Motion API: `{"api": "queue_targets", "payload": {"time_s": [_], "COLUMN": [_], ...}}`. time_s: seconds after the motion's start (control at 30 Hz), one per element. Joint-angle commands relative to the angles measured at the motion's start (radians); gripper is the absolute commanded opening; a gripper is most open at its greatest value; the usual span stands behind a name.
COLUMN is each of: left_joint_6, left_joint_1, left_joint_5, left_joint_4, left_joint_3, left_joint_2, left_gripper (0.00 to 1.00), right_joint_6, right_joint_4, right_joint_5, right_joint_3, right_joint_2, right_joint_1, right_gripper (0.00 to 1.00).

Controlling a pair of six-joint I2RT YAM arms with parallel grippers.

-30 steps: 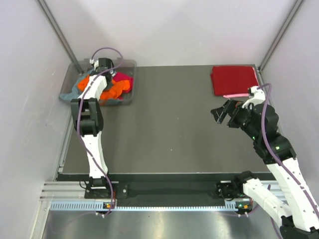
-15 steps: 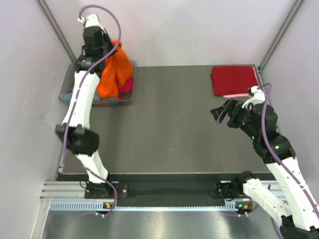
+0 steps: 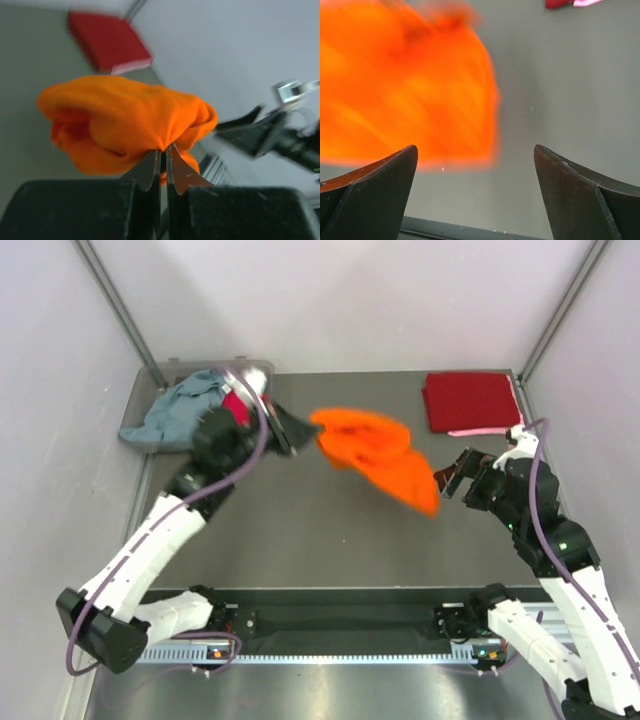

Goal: Fold and stack the t-shirts
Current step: Move the tshirt to the center of the board, then flatten the tshirt out

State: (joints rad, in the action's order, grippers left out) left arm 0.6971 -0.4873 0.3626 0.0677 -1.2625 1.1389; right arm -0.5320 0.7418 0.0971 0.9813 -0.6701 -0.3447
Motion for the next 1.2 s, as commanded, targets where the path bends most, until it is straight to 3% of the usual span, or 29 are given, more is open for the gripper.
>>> {"api": "queue_targets", "payload": {"time_s": [0.0,0.07,0.1,0.2,0.33,0.6,0.73,0.9,0.97,1.03,1.1,1.13,1.17], "left_joint_6": [0.113,0.11,0.099,0.033,-0.071,-0.192,-0.186,-0.18,-0.185,-0.183,-0.182,-0.18,-0.183], "left_joint_1": [-0.062,-0.082,-0.088,-0.132,-0.163,-0.292,-0.342,-0.379,-0.382,-0.385,-0.387,-0.384,-0.382], "left_joint_5": [0.018,0.018,-0.005,-0.162,-0.237,-0.179,-0.159,-0.163,-0.178,-0.201,-0.227,-0.263,-0.28], "left_joint_4": [-0.09,-0.08,0.014,0.188,0.221,0.164,0.139,0.17,0.199,0.21,0.221,0.245,0.256], "left_joint_3": [0.362,0.51,0.531,0.545,0.491,0.258,0.189,0.127,0.101,0.1,0.1,0.094,0.074], "left_joint_2": [-0.031,-0.037,-0.034,-0.047,-0.038,0.287,0.485,0.627,0.673,0.677,0.667,0.65,0.641], "left_gripper": [0.08,0.19,0.23,0.34,0.46,0.55,0.59,0.61,0.59,0.44,0.26,0.09,0.02], "right_joint_6": [-0.036,-0.071,-0.086,-0.15,-0.281,-0.375,-0.391,-0.388,-0.373,-0.361,-0.35,-0.33,-0.315], "right_joint_4": [0.056,0.071,0.089,0.123,0.13,0.008,-0.059,-0.15,-0.191,-0.22,-0.249,-0.26,-0.289], "right_joint_5": [0.021,0.019,0.021,0.032,0.052,-0.045,-0.092,-0.105,-0.079,-0.062,-0.03,-0.019,0.004], "right_joint_3": [-0.03,-0.096,-0.119,-0.2,-0.311,-0.472,-0.564,-0.616,-0.625,-0.644,-0.648,-0.647,-0.645], "right_joint_2": [0.046,0.072,0.075,0.084,0.07,-0.011,-0.037,-0.077,-0.082,-0.086,-0.094,-0.106,-0.111], "right_joint_1": [-0.01,-0.008,-0.01,-0.008,-0.01,-0.01,-0.008,-0.008,-0.008,-0.008,-0.008,-0.008,-0.008], "right_gripper": [1.0,1.0,1.0,0.98,0.95,0.66,0.64,0.62,0.62,0.6,0.5,0.4,0.35]}}
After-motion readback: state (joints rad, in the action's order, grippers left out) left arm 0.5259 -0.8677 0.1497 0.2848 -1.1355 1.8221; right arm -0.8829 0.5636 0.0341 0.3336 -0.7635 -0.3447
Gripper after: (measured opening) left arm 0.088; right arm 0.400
